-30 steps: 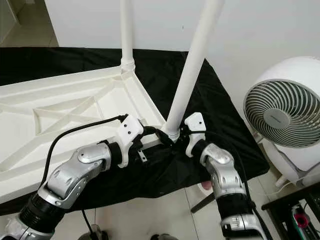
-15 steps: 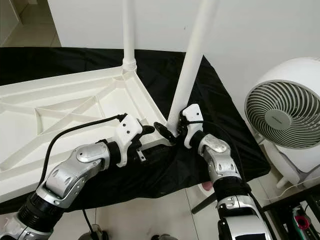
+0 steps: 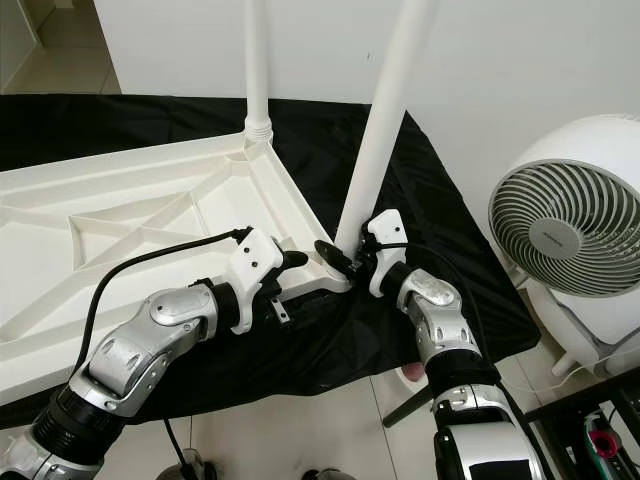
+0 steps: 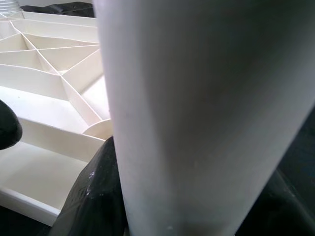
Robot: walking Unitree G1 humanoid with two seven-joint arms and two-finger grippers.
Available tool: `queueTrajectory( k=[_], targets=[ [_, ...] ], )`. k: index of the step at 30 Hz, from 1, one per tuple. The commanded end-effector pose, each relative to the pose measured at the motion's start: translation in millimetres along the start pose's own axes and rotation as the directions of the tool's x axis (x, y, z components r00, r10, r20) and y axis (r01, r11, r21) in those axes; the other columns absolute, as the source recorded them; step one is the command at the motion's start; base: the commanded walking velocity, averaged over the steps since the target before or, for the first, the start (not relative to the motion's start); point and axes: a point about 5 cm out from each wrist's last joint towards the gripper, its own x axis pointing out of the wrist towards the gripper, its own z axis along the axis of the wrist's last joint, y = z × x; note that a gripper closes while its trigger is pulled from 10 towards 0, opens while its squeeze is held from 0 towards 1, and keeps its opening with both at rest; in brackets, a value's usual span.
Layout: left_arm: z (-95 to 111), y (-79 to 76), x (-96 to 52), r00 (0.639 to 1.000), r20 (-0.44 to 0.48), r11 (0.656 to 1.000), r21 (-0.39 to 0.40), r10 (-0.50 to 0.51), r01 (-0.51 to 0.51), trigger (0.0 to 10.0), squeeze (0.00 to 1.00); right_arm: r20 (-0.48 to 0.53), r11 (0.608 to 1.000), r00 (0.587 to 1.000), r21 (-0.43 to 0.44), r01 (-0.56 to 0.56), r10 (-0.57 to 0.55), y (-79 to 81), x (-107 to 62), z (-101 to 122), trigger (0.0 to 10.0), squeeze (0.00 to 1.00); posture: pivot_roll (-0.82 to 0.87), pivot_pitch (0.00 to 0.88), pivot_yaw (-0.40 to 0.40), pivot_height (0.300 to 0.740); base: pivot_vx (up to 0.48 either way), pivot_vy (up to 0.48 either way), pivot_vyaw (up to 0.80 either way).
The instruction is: Building children table
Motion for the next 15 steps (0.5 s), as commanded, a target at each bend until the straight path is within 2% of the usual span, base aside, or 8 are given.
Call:
queueTrajectory(
  k=[1,7,8,15],
  targets=[
    [-0.5,-5.3,-0.4,0.999,-0.003,0.999,-0.006,-0.041,0.041,10.0,0.00,-0.006,1.000,1.000,0.016,-0.007,0.007,-0.8,-2.4,-3.9,0.0,0.00,0.10,0.087,-0.079,0.740,0.000,0.000,0.00],
    [-1.3,-6.3,-0.5,0.999,-0.004,0.999,-0.009,-0.040,0.040,10.0,0.00,-0.008,1.000,1.000,0.007,0.008,-0.008,-1.1,-3.1,-4.1,0.0,0.00,0.10,0.091,-0.084,0.740,0.000,0.000,0.00],
    [-2.6,-6.5,-0.9,0.999,-0.007,0.999,-0.012,-0.038,0.038,10.0,0.00,-0.008,1.000,1.000,0.005,0.023,-0.023,-1.4,-3.5,-4.4,10.0,0.00,0.09,0.092,-0.086,0.740,0.000,0.000,0.00],
    [-6.8,-7.0,-1.3,0.999,-0.016,0.999,-0.022,-0.032,0.032,10.0,0.00,0.004,0.998,0.998,0.008,0.064,-0.064,0.9,-4.8,-4.4,10.0,0.00,0.09,0.096,-0.093,0.740,0.000,0.000,0.00]
  ],
)
